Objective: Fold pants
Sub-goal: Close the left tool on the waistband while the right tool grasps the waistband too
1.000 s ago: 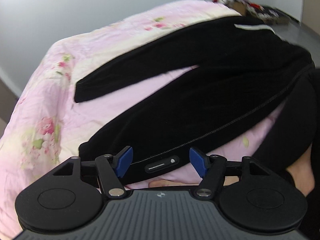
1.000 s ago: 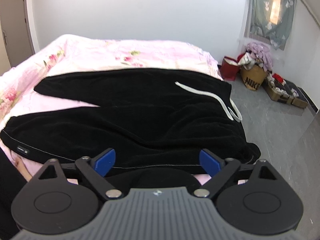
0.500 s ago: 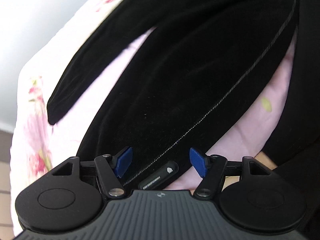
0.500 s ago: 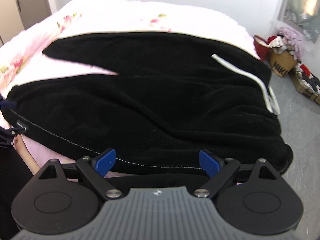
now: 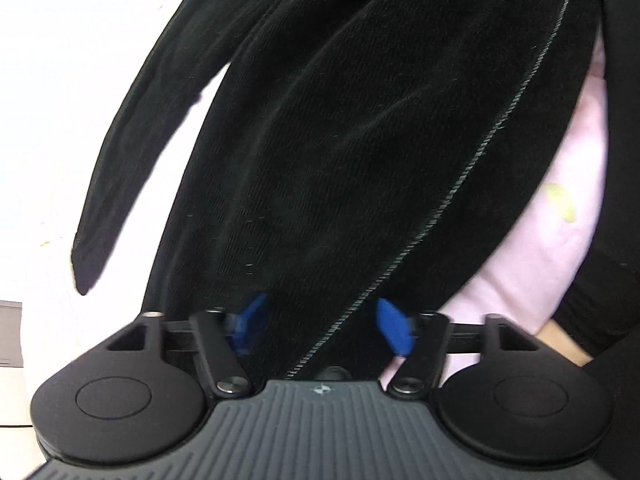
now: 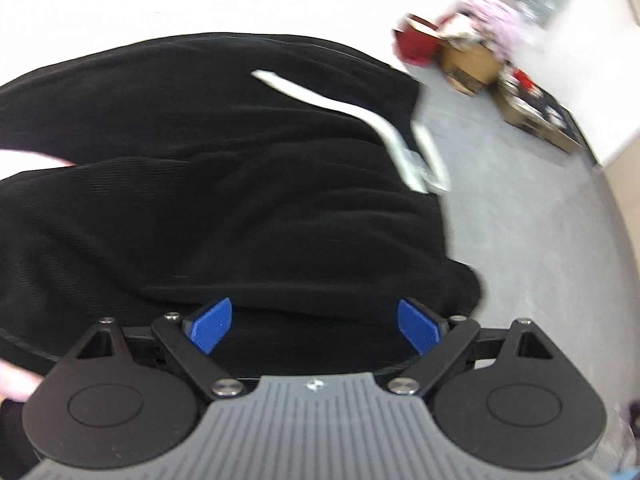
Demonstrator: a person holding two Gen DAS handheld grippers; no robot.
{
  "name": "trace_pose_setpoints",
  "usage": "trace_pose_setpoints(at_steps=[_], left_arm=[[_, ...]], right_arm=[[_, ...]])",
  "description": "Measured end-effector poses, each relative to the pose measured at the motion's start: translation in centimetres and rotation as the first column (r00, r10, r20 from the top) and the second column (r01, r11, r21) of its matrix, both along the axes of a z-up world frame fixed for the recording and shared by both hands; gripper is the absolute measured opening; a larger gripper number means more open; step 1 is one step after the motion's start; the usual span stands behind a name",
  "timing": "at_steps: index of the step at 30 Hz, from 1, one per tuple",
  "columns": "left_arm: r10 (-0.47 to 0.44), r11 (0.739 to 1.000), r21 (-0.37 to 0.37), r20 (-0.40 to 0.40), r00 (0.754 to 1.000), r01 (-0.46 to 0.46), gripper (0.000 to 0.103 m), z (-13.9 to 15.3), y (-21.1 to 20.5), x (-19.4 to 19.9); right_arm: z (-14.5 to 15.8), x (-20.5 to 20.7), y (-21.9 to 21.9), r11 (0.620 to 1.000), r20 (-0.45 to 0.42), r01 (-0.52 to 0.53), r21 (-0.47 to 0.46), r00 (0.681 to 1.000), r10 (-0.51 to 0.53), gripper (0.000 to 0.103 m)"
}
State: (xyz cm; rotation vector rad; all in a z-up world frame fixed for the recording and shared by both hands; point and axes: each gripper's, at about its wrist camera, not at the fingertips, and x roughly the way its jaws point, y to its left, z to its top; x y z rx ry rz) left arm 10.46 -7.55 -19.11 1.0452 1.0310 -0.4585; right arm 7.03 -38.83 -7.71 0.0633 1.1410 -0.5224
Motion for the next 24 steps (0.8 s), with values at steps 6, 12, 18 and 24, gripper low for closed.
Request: trace_pose_setpoints(at_steps=[6, 12, 18, 24], left_arm=[[0.095, 0.984, -0.148, -0.017, 0.995, -0.096, 0.016, 1.8, 1.6, 0.0], [0.219, 0.94, -0.279, 0.049, 0.974, -0.197, 0.013, 4.9, 3.5, 1.2], [0.353, 0.866, -0.404, 0.077, 0.932, -0.295, 0.013, 7.8, 3.9, 2.9], [0.421, 0.853, -0.421, 0.206, 0.883, -0.308, 0.0, 9.3, 3.2, 3.6]], right_arm=[[-0.3, -2.1, -3.2, 0.998, -0.068, 0.057, 0.007, 0.996, -0.056, 0.087], [-1.8, -3.1, -4.4, 0.997, -0.204, -0.081, -0.001, 0.976, 0.079, 0.087], [-4.3, -3.9, -4.7, 0.952, -0.29, -0.305, 0.004, 0.911, 0.293, 0.087], [-5.7, -4.2, -4.5, 0.906, -0.287, -0.423, 0.014, 0.866, 0.409, 0.087]])
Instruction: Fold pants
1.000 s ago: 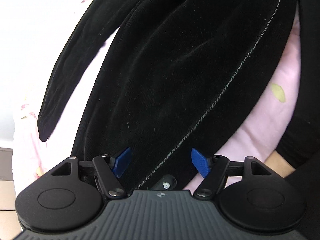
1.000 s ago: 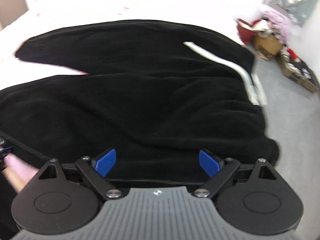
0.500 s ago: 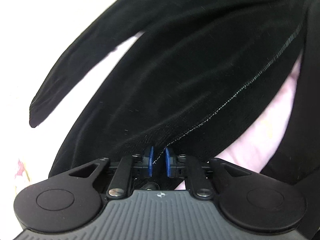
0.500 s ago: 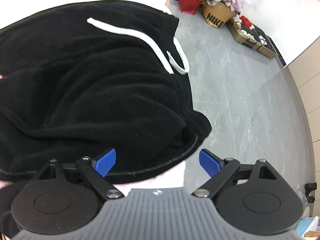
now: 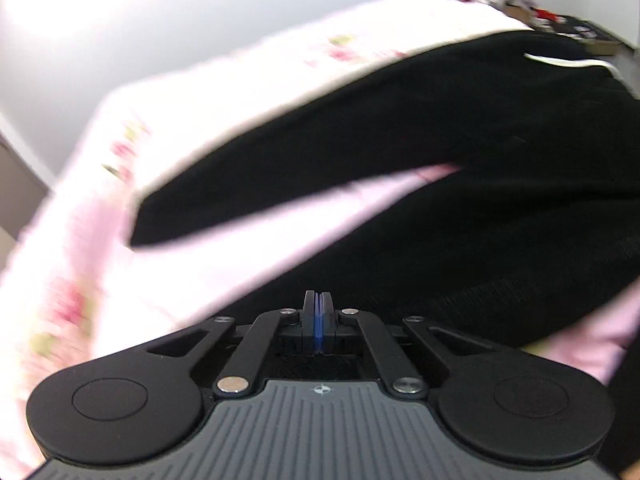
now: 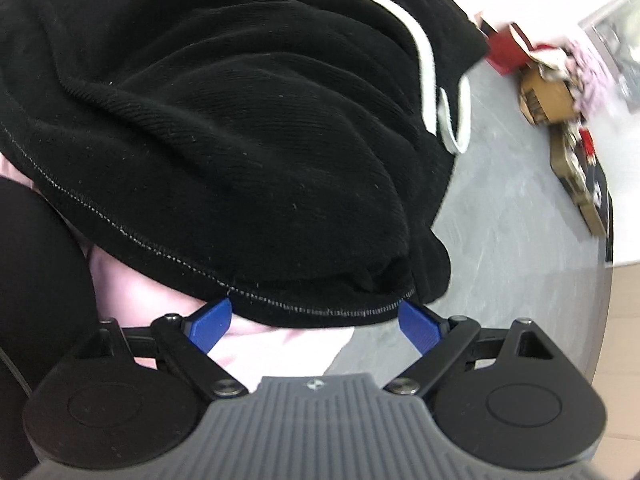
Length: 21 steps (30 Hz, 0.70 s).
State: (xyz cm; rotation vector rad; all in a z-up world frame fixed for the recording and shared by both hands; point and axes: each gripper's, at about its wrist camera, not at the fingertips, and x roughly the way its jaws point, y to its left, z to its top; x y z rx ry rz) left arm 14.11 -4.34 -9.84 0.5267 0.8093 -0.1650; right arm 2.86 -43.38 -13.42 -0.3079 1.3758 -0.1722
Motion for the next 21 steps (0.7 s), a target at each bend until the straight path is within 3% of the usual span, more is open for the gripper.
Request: trace_pose_setpoints(at_steps=[3, 4, 6, 7, 8, 10, 14, 21], left_arm=[[0.018, 0.998, -0.058, -0.033, 0.999, -0.019, 0.0, 0.9, 0.5, 1.4], [0.015, 0.998, -0.064, -0.043, 0.999, -0.018, 0.0, 1.2, 0.6, 1.9], [-0.032, 0.999, -0.021, -0.073, 0.997, 0.03, 0.0, 0.9, 0.4, 2.2], [-0.071, 0.997, 0.0, -0.101, 0.992, 0.072, 0.004, 0.6, 0.1, 1.7], [-0.111, 0.993, 0.014, -0.119, 0.987, 0.114, 0.011, 0.1, -0.1, 1.3], [-0.18, 0.98, 0.059, -0.153, 0.972, 0.191, 0.016, -1.2, -0.5, 0.6], [-0.275, 0.947, 0.122, -0.175, 0.945, 0.298, 0.041, -3.2, -0.4, -1.4], [-0.347, 0.916, 0.124, -0.237, 0.908, 0.382, 0.054, -4.2, 0.1, -2.2]], right_arm=[[-0.5, 0.1, -0.2, 1.0, 0.008, 0.006, 0.017, 1.0, -0.006, 0.086], [-0.5, 0.1, -0.2, 1.0, 0.015, 0.011, 0.027, 1.0, -0.011, 0.08], [-0.5, 0.2, 0.0, 0.997, 0.018, 0.018, 0.073, 1.0, -0.02, 0.06], [0.0, 0.5, 0.3, 0.995, 0.018, 0.021, 0.094, 1.0, -0.022, 0.044], [0.2, 0.5, 0.7, 0.995, 0.02, 0.013, 0.098, 1.0, -0.015, 0.038], [0.5, 0.4, 1.7, 0.998, 0.03, -0.023, 0.053, 0.999, 0.022, 0.033], [1.7, 0.2, 2.1, 0.999, 0.088, -0.017, 0.034, 0.996, 0.014, 0.02], [5.0, 2.9, 1.8, 1.0, 0.237, 0.024, -0.014, 0.971, -0.02, 0.012]])
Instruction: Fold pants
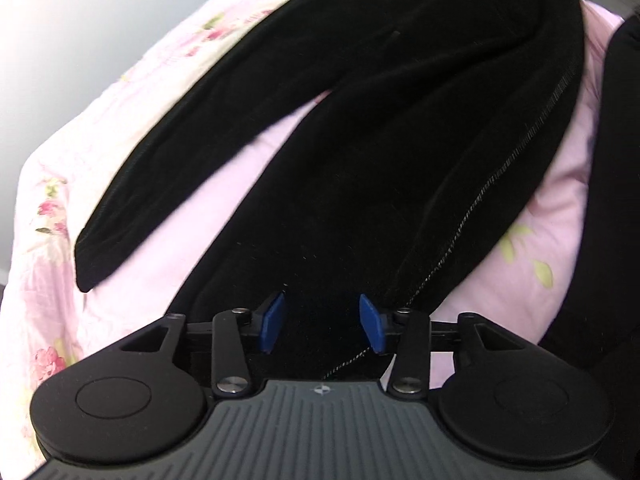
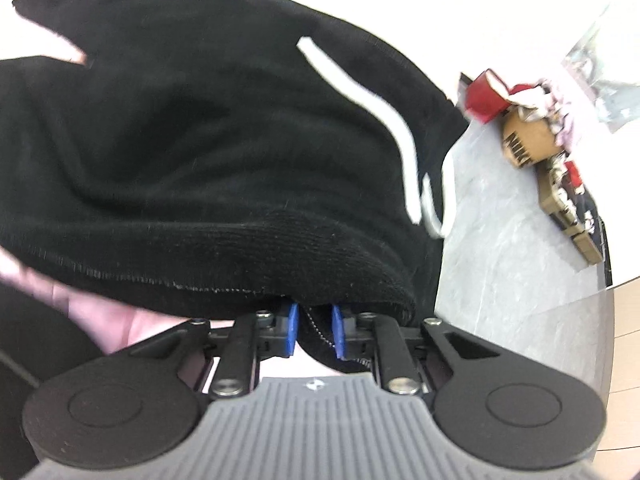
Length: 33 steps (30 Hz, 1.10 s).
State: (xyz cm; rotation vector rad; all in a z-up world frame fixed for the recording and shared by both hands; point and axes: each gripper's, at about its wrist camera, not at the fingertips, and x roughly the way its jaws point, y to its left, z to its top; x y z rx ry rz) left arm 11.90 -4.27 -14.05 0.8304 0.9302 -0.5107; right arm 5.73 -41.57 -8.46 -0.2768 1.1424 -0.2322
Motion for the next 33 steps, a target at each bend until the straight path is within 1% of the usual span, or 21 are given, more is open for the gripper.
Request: trace_pose_setpoints(at_steps=[1, 3, 4, 5, 8, 9, 12, 15, 16, 19, 21, 23, 24, 26, 28, 29, 30, 31, 32, 33], left_arm=[[-0.01, 1.0, 0.01, -0.012, 1.0, 0.011, 0.056, -0.1, -0.1, 0.2], [-0.029, 0.999, 0.02, -0.028, 0.999, 0.029, 0.057, -0.5, -0.3, -0.2], [-0.038, 0.999, 0.023, -0.036, 0.999, 0.039, 0.06, -0.8, -0.3, -0.5], [-0.048, 0.999, 0.02, -0.052, 0.998, 0.049, 0.066, -0.9, -0.2, -0.6], [-0.065, 0.998, 0.015, -0.067, 0.996, 0.066, 0.068, -1.1, 0.2, -0.6], [-0.066, 0.998, 0.015, -0.06, 0.996, 0.067, 0.068, -0.9, 0.5, -1.1], [-0.046, 0.999, 0.017, -0.059, 0.997, 0.047, 0.068, -0.6, 1.9, -0.4], [-0.035, 0.999, 0.026, -0.079, 0.996, 0.037, 0.068, -0.5, 3.7, 0.5], [-0.04, 0.999, 0.025, -0.092, 0.995, 0.043, 0.07, -0.4, 4.2, 0.8], [-0.05, 0.998, 0.035, -0.166, 0.985, 0.057, 0.072, -0.7, 5.6, 1.6], [-0.063, 0.995, 0.063, -0.211, 0.975, 0.078, 0.074, -1.3, 6.1, 1.9], [-0.077, 0.99, 0.101, -0.237, 0.969, 0.103, 0.075, -2.2, 6.3, 1.6], [-0.074, 0.988, 0.115, -0.247, 0.966, 0.105, 0.075, -2.8, 6.0, 1.9], [-0.04, 0.985, 0.149, -0.261, 0.965, 0.081, 0.079, -4.1, 5.4, 2.9], [-0.006, 0.983, 0.175, -0.269, 0.963, 0.055, 0.079, -4.8, 4.7, 3.4], [-0.004, 0.98, 0.192, -0.264, 0.964, 0.057, 0.079, -5.0, 4.3, 3.3], [-0.017, 0.975, 0.211, -0.254, 0.967, 0.072, 0.079, -5.3, 3.7, 3.2], [-0.048, 0.969, 0.225, -0.246, 0.968, 0.106, 0.079, -5.4, 3.3, 2.6], [-0.093, 0.959, 0.24, -0.241, 0.966, 0.152, 0.077, -5.6, 2.7, 1.5], [-0.111, 0.953, 0.253, -0.222, 0.969, 0.167, 0.077, -5.6, 2.2, 1.1]], right_arm=[[0.0, 0.5, 0.1, 1.0, 0.007, 0.0, -0.017, 1.0, 0.0, 0.012], [0.0, 2.3, 0.8, 0.999, 0.023, 0.002, -0.051, 1.0, -0.001, 0.011], [0.0, 3.1, 0.8, 0.998, 0.034, 0.007, -0.063, 0.999, -0.005, 0.011], [0.1, 3.8, 0.8, 0.997, 0.045, 0.015, -0.071, 0.999, -0.012, 0.011], [-0.3, 5.6, 0.8, 0.995, 0.069, 0.037, -0.091, 0.997, -0.03, 0.012], [-0.7, 6.7, 1.1, 0.995, 0.068, 0.037, -0.095, 0.997, -0.03, 0.012], [-1.6, 8.9, 1.0, 0.994, 0.033, 0.031, -0.104, 0.999, -0.027, 0.012], [-2.3, 9.9, 1.1, 0.993, 0.0, 0.013, -0.121, 1.0, -0.013, 0.012], [-2.3, 10.2, 1.2, 0.992, -0.006, 0.011, -0.123, 1.0, -0.012, 0.012], [-2.5, 10.6, 1.2, 0.992, -0.011, 0.008, -0.124, 1.0, -0.01, 0.012], [-2.7, 11.1, 1.0, 0.992, -0.014, 0.004, -0.123, 1.0, -0.005, 0.012], [-2.3, 10.6, 1.4, 0.993, -0.012, 0.005, -0.114, 1.0, -0.007, 0.012], [-2.5, 10.9, 0.8, 0.994, -0.011, 0.009, -0.105, 1.0, -0.01, 0.012], [-2.6, 11.2, 0.1, 0.996, -0.011, 0.016, -0.091, 1.0, -0.017, 0.012], [-2.3, 11.2, 0.0, 0.996, -0.015, 0.015, -0.091, 1.0, -0.016, 0.012], [-2.2, 11.3, -0.1, 0.996, -0.017, 0.012, -0.093, 1.0, -0.013, 0.012], [-2.1, 11.2, -0.3, 0.996, -0.016, 0.011, -0.093, 1.0, -0.013, 0.012], [-1.8, 11.0, -0.5, 0.996, -0.012, 0.016, -0.085, 1.0, -0.018, 0.013], [-1.5, 10.8, -0.8, 0.997, -0.006, 0.029, -0.067, 1.0, -0.029, 0.014], [-1.2, 10.7, -1.3, 0.998, 0.004, 0.05, -0.042, 0.999, -0.05, 0.015]])
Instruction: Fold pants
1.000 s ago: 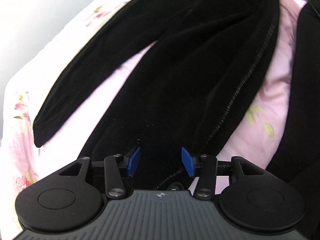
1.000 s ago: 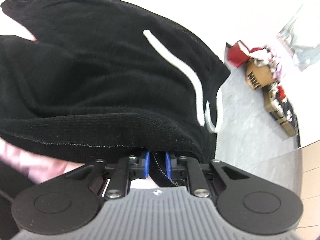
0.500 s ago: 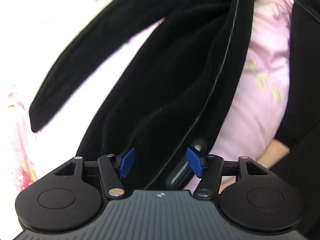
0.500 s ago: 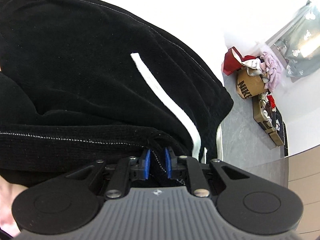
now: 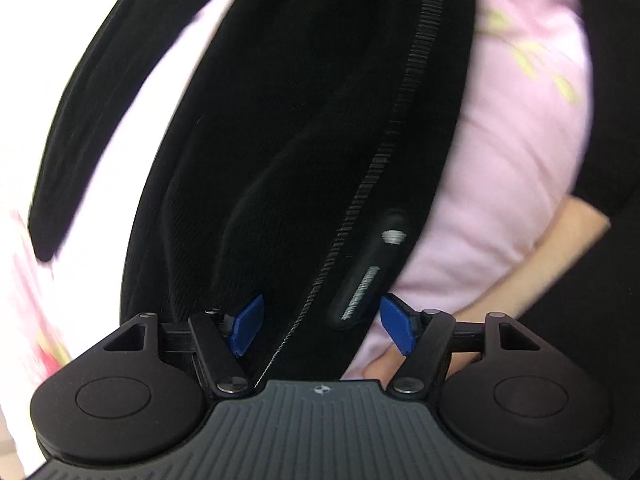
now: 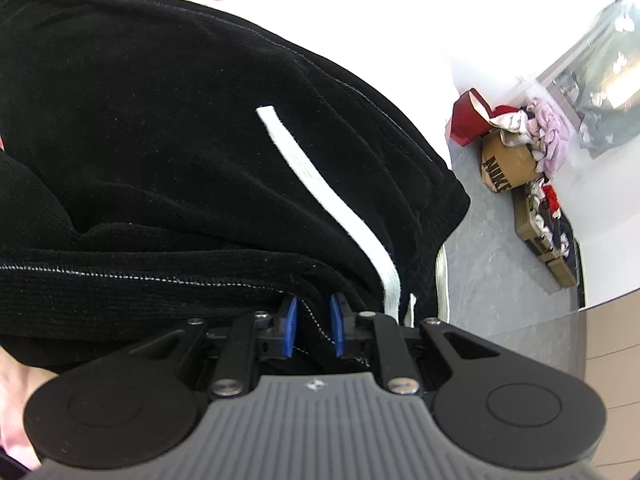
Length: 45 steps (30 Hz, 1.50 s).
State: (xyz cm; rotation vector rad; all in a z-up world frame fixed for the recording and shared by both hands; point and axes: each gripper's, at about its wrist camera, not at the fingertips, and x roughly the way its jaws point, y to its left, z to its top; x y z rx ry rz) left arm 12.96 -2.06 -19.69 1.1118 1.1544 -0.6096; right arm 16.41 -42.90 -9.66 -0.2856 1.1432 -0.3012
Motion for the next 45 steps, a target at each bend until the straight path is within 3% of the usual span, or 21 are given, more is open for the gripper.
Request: trace_pose_setpoints(at_steps=[4, 6, 7, 8, 10, 14, 16, 21, 26, 29, 33, 34, 36, 37, 42, 45], left_arm=[[0.03, 0.999, 0.035, 0.004, 1.0, -0.03, 0.076, -0.8, -1.4, 0.5], [0.053, 0.998, 0.029, 0.023, 0.998, -0.054, 0.055, -0.6, -1.8, 0.5], [0.086, 0.996, 0.007, 0.033, 0.996, -0.087, 0.034, 0.1, -1.9, 0.9], [0.126, 0.992, -0.016, 0.048, 0.991, -0.126, 0.026, 0.6, -1.8, 1.2], [0.222, 0.971, -0.099, 0.062, 0.973, -0.216, 0.022, 2.3, -1.0, 1.9], [0.367, 0.912, -0.247, 0.141, 0.919, -0.326, 0.02, 5.9, 0.1, 3.5], [0.429, 0.876, -0.312, 0.16, 0.889, -0.367, 0.02, 7.6, 0.5, 4.5], [0.501, 0.83, -0.405, 0.235, 0.833, -0.384, 0.02, 11.1, -0.5, 7.2], [0.524, 0.813, -0.435, 0.258, 0.811, -0.387, 0.02, 12.5, -1.5, 9.1], [0.529, 0.811, -0.433, 0.255, 0.81, -0.394, 0.02, 12.5, -0.9, 9.6], [0.542, 0.805, -0.434, 0.261, 0.799, -0.404, 0.02, 12.1, 0.0, 9.1], [0.545, 0.805, -0.432, 0.263, 0.796, -0.408, 0.02, 12.3, 0.1, 9.0], [0.555, 0.798, -0.436, 0.265, 0.788, -0.416, 0.021, 12.5, 0.1, 8.8], [0.56, 0.794, -0.44, 0.263, 0.785, -0.419, 0.021, 12.7, 0.2, 8.6], [0.605, 0.753, -0.493, 0.262, 0.752, -0.435, 0.021, 14.2, 1.1, 6.5], [0.618, 0.733, -0.545, 0.283, 0.734, -0.407, 0.02, 16.1, 1.5, 4.7]], right_arm=[[0.2, -0.4, -0.8, 0.998, 0.023, 0.042, 0.052, 0.999, -0.043, 0.015], [0.4, -0.6, -0.5, 0.999, 0.017, 0.026, 0.042, 1.0, -0.027, 0.015], [0.5, -0.9, -0.4, 0.999, 0.013, 0.013, 0.038, 1.0, -0.014, 0.015], [0.8, -1.2, -0.3, 0.999, 0.008, 0.001, 0.039, 1.0, -0.001, 0.015], [1.3, -2.1, -0.4, 0.999, -0.007, -0.019, 0.046, 1.0, 0.019, 0.023], [1.9, -4.3, -0.9, 0.997, -0.045, -0.08, 0.017, 0.996, 0.081, 0.052], [2.1, -5.5, -1.2, 0.994, -0.066, -0.107, 0.009, 0.992, 0.107, 0.059], [1.7, -8.6, -1.5, 0.989, -0.134, -0.142, 0.035, 0.98, 0.145, 0.066], [0.0, -12.5, -0.5, 0.982, -0.183, -0.184, 0.048, 0.964, 0.19, 0.07], [-2.0, -14.7, -0.5, 0.979, -0.205, -0.203, -0.026, 0.959, 0.194, 0.074], [-3.8, -15.7, -1.4, 0.979, -0.134, -0.182, -0.088, 0.977, 0.169, 0.074], [-4.1, -15.7, -1.3, 0.977, -0.115, -0.185, -0.107, 0.978, 0.172, 0.072], [-4.6, -15.4, -1.2, 0.971, -0.097, -0.204, -0.127, 0.977, 0.193, 0.053], [-4.5, -15.3, -1.0, 0.969, -0.092, -0.213, -0.126, 0.975, 0.202, 0.026], [-1.5, -16.6, -0.8, 0.967, 0.007, -0.182, -0.177, 0.983, 0.186, 0.014], [1.3, -17.3, -0.9, 0.958, 0.084, -0.131, -0.256, 0.984, 0.156, 0.01]])
